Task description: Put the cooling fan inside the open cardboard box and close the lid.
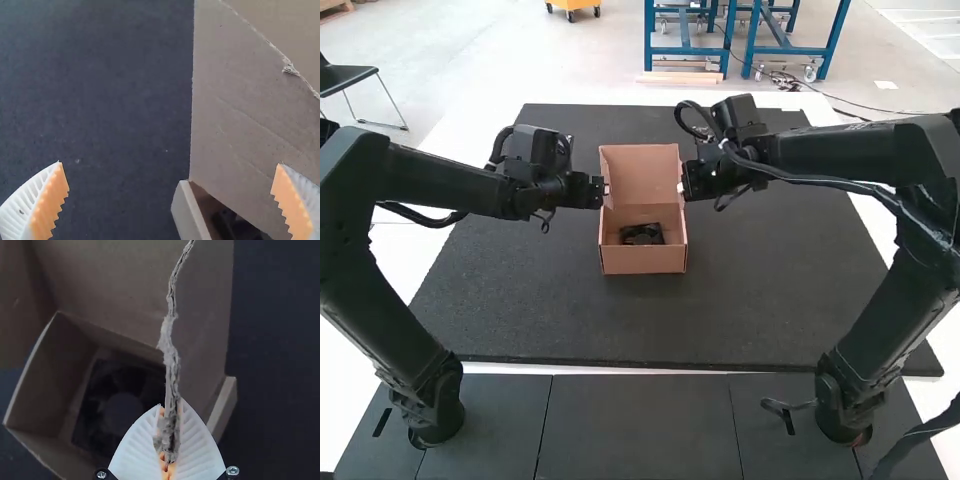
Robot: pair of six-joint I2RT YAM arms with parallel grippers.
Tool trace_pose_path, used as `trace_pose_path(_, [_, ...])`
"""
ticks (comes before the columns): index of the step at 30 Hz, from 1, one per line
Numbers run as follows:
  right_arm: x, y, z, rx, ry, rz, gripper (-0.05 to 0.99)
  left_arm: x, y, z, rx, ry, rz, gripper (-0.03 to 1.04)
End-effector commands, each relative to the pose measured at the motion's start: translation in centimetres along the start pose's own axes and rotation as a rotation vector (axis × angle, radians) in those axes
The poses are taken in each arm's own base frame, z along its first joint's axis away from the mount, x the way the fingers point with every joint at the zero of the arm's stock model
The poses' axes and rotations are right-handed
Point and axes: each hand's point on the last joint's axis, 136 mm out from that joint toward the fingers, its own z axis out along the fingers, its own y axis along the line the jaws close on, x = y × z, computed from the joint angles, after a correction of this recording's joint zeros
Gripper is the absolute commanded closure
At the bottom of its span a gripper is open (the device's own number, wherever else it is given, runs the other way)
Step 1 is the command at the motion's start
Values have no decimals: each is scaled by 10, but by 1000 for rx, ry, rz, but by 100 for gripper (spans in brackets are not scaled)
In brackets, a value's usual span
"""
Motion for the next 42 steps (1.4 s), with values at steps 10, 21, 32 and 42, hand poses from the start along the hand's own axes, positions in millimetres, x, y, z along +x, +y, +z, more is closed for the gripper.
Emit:
trace_pose_path(10, [20, 26, -9, -96, 50, -33, 95, -12, -4, -4, 5, -34, -10, 5])
trace_pose_path(21, [40, 24, -9, -92, 110, -37, 95, -8, -4, -9, 2, -8, -7, 5])
trace_pose_path(32, [56, 31, -8, -112, 163, -48, 95, -8, -4, -20, 0, 9, 1, 5])
trace_pose_path(42, [71, 31, -10, -111, 200, -54, 95, -6, -3, -24, -4, 22, 6, 5])
